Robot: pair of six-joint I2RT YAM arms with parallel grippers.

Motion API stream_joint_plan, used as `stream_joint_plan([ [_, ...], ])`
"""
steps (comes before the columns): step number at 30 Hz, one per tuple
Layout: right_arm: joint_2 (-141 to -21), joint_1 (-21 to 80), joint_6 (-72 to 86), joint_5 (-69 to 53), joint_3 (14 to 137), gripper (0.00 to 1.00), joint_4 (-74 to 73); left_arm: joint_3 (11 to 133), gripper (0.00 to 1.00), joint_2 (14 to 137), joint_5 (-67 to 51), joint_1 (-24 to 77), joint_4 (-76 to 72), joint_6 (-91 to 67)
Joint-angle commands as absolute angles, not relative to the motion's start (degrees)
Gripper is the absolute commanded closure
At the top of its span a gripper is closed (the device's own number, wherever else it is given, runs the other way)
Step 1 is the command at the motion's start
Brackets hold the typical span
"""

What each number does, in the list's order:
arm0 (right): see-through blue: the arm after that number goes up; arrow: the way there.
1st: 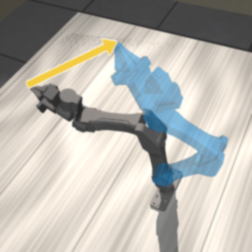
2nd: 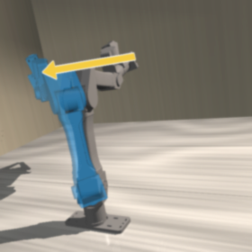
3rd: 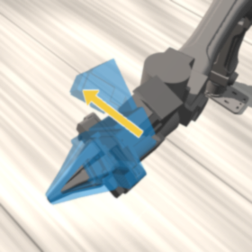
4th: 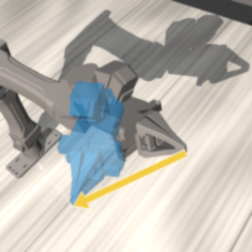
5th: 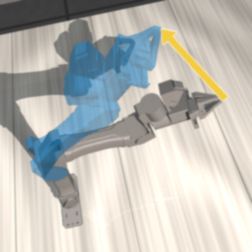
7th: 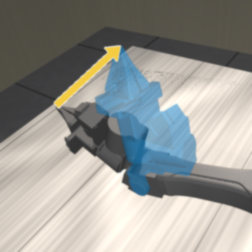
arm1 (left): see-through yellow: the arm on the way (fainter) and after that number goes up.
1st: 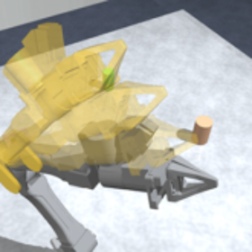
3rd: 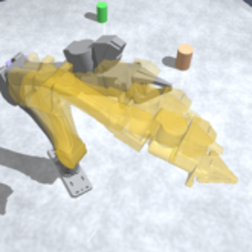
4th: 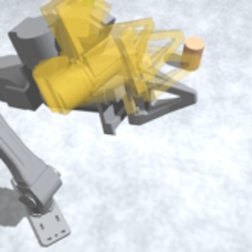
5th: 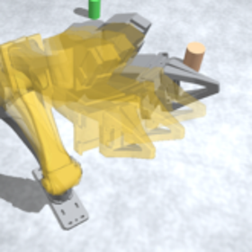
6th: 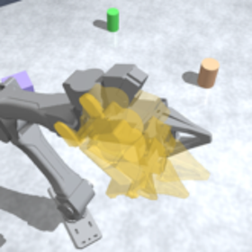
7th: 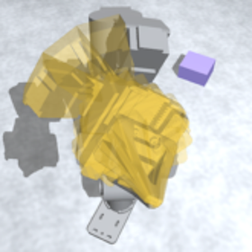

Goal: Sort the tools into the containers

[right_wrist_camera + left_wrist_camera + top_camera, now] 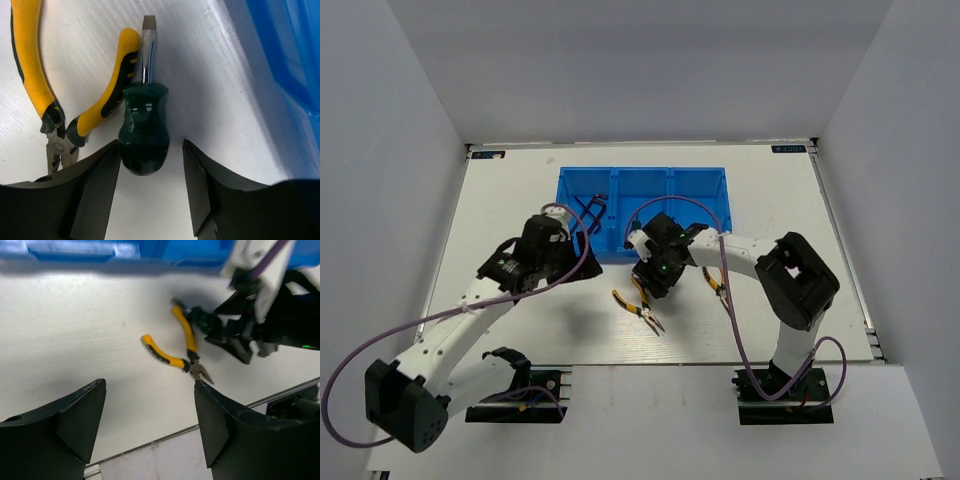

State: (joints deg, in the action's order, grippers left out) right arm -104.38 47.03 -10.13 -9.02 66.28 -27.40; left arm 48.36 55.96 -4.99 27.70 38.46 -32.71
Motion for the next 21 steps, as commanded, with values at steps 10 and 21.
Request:
stream_joint_plan([
  [10,-103.4,48.0,-10.0,-8.9,69.5,0.98,-29.1,45.3,0.19,69.0,-2.5,38.1,35.9,-41.1],
  [21,-98.2,46.6,-10.2,-0.4,85.8,1.00,-33.1,44.6,0.30,79.3,-0.4,41.8,30.1,-49.2],
])
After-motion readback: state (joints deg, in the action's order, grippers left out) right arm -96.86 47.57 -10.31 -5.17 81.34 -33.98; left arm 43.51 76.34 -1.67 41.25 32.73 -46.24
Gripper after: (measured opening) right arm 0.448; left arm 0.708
